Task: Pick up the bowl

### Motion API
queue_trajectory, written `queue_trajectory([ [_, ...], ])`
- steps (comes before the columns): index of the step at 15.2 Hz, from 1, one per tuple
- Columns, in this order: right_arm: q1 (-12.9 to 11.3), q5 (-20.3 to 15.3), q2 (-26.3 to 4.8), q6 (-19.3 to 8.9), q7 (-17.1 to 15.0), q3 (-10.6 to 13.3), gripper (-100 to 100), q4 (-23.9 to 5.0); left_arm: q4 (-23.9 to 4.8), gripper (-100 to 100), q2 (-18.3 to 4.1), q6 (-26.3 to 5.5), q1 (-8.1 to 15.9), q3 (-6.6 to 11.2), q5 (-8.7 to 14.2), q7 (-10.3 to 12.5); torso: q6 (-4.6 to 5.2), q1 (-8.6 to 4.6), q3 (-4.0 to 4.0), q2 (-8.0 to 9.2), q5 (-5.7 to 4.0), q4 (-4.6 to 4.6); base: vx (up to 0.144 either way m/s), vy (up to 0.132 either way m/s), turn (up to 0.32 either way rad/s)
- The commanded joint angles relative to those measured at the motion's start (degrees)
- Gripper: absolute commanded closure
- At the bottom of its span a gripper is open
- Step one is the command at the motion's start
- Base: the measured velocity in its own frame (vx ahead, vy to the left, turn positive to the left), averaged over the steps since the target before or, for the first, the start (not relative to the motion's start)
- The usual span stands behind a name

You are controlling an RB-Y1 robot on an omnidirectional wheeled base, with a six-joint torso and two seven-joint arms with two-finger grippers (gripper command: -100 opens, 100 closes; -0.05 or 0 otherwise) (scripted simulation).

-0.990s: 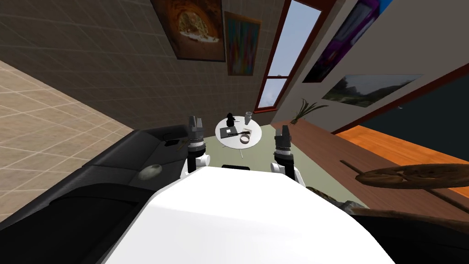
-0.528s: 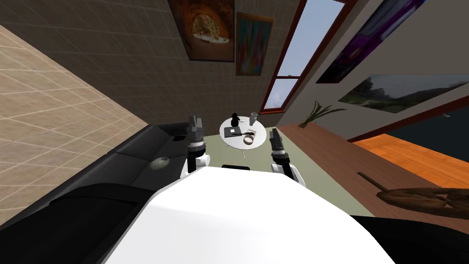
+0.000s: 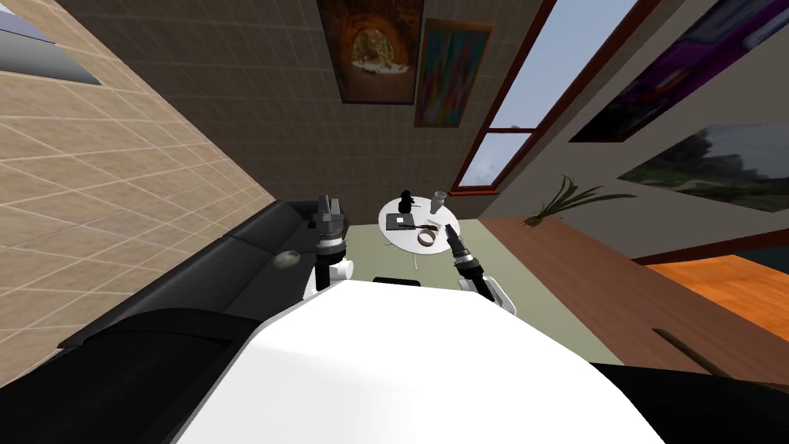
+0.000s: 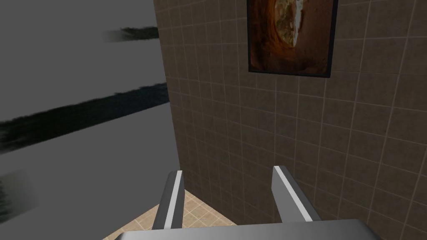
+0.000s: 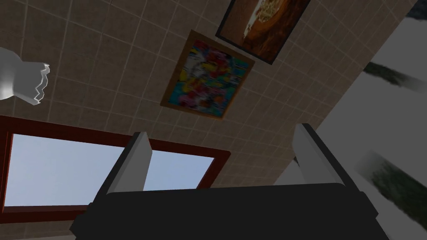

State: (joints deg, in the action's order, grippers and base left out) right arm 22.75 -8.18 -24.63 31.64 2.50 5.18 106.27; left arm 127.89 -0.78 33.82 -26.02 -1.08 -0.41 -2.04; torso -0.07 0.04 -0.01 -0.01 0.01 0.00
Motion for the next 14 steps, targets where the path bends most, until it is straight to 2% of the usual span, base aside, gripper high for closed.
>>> queue_trajectory([
  [1,-0.5,-0.6,-2.4,0.4,-0.3,1.0,-100,-2.9,0.0,0,0.0,0.0,0.0,0.00,0.0,0.0,0.00,0.00,0.00,0.00,0.00,0.00,-0.003,0.009,0.273],
  [2,-0.5,-0.6,-2.4,0.4,-0.3,1.0,-100,-2.9,0.0,0,0.0,0.0,0.0,0.00,0.0,0.0,0.04,-0.01,0.00,0.01,0.00,0.00,-0.001,0.002,0.060],
  [3,-1.2,-1.3,-4.6,0.5,-0.6,2.3,-100,-4.6,0.0,0,0.0,0.0,0.0,0.01,0.0,0.0,0.08,-0.03,0.01,0.01,0.00,0.00,-0.003,0.010,0.214],
  [5,-1.2,-1.3,-5.0,0.5,-0.6,2.3,-100,-5.8,0.0,0,0.0,0.0,0.0,0.00,0.0,0.0,0.04,-0.02,0.00,0.00,0.00,0.00,-0.002,0.006,0.175],
  [6,-1.9,-2.1,-7.3,0.7,-0.9,3.7,-100,-7.7,0.0,0,0.0,0.0,0.0,0.01,0.0,0.0,0.07,-0.03,0.00,0.01,-0.01,0.00,-0.002,0.009,0.280],
  [8,-1.9,-2.1,-7.5,0.7,-0.9,3.7,-100,-8.8,0.0,0,0.0,0.0,0.0,0.01,0.0,0.0,0.04,-0.03,0.00,0.00,-0.01,0.00,-0.001,0.003,0.165],
  [9,-2.6,-2.9,-9.8,0.8,-1.2,5.1,-100,-10.7,0.0,0,0.0,0.0,0.0,0.01,0.0,0.0,0.08,-0.04,0.00,0.00,-0.01,0.00,-0.003,0.010,0.283],
  [10,-2.6,-2.9,-10.0,0.8,-1.2,5.1,-100,-11.8,0.0,0,0.0,0.0,0.0,0.00,0.0,0.0,0.01,-0.03,0.00,0.00,0.00,0.00,-0.003,0.006,0.295],
  [11,-3.4,-3.8,-11.9,0.9,-1.6,6.5,-100,-13.3,0.0,0,0.0,0.0,0.0,0.01,0.0,0.0,0.03,-0.03,0.00,0.00,-0.01,0.00,-0.004,0.009,0.368],
  [12,-3.4,-3.8,-12.4,0.9,-1.6,6.5,-100,-14.8,0.0,0,0.0,0.0,0.0,0.00,0.0,0.0,0.00,-0.03,0.00,-0.01,0.00,0.00,-0.004,0.005,0.323],
  [13,-3.4,-3.8,-12.4,0.9,-1.6,6.5,-100,-15.1,0.0,0,0.0,0.0,0.0,0.01,0.0,0.0,0.03,-0.03,0.00,0.00,0.00,0.00,-0.002,-0.001,0.086],
  [14,-4.2,-4.6,-14.8,1.1,-1.9,8.0,-100,-17.3,0.0,0,0.0,0.0,0.0,0.01,0.0,0.0,0.09,-0.05,0.00,0.00,-0.01,0.00,-0.004,0.007,0.232],
])
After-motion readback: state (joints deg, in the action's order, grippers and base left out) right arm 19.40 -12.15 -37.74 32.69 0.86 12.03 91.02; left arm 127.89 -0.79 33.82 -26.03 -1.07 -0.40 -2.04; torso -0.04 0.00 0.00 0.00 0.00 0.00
